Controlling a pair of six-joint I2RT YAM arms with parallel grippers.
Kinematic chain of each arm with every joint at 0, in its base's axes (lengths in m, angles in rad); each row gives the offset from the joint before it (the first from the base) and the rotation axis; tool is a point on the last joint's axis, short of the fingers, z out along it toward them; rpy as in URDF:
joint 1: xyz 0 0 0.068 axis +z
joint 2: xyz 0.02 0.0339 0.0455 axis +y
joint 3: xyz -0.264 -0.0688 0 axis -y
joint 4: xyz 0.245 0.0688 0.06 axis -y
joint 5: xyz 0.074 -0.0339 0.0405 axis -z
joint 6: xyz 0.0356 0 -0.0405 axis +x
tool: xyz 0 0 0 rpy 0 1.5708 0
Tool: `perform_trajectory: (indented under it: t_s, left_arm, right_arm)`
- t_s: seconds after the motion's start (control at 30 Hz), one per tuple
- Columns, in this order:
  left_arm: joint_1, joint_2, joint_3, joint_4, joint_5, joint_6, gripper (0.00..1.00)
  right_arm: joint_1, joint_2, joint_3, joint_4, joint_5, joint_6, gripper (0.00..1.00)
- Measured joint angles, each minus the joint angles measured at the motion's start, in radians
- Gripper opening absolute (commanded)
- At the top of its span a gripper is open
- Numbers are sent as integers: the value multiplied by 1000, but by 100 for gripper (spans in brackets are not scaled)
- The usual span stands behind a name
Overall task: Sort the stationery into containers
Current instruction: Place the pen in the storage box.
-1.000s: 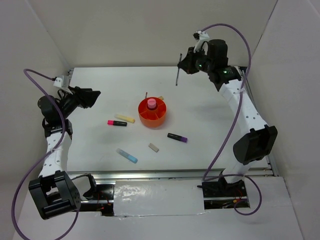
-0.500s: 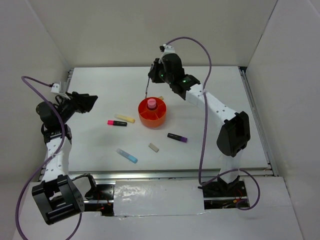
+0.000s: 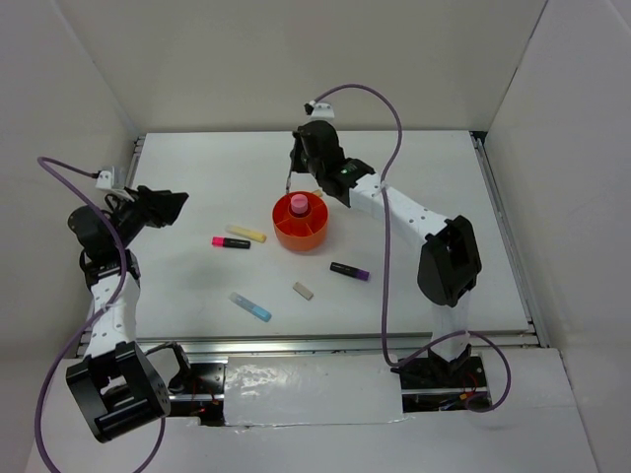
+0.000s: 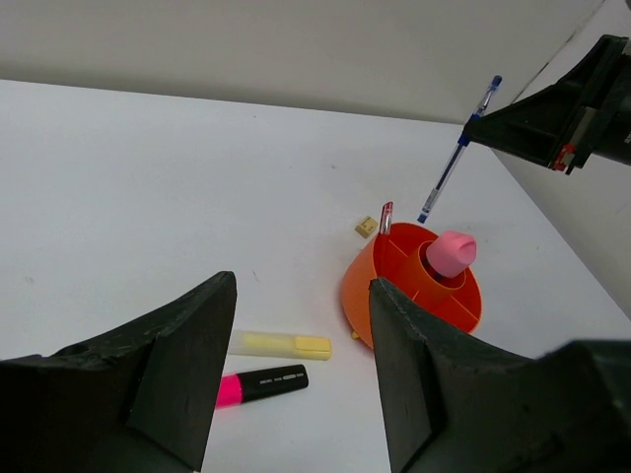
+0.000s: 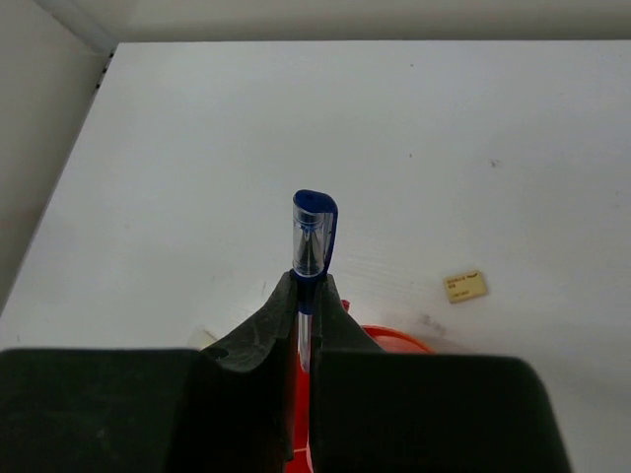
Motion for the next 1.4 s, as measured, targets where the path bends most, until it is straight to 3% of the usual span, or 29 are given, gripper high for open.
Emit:
perform_trajectory:
  t_s: [0.3,0.47,1.07,1.33,1.4]
  left_arm:
    - [13,0,-10,8,10,0,68]
    - [26,0,-10,10,16,-5,68]
    - [60,3,-19,31,44,-24,68]
    - [72,10,-19,39,53,-24,68]
    - [73,10,-19,42,56,-24,68]
  right_arm:
    - [39,18,-41,-5,16,11,0]
    - [50,19,-61,-6,19,15,8]
    - [85,50,-84,-11,26,18,13]
    - [85,50,-93,-13,25,26,22]
    - [85,50,-97,-16,24,36,36]
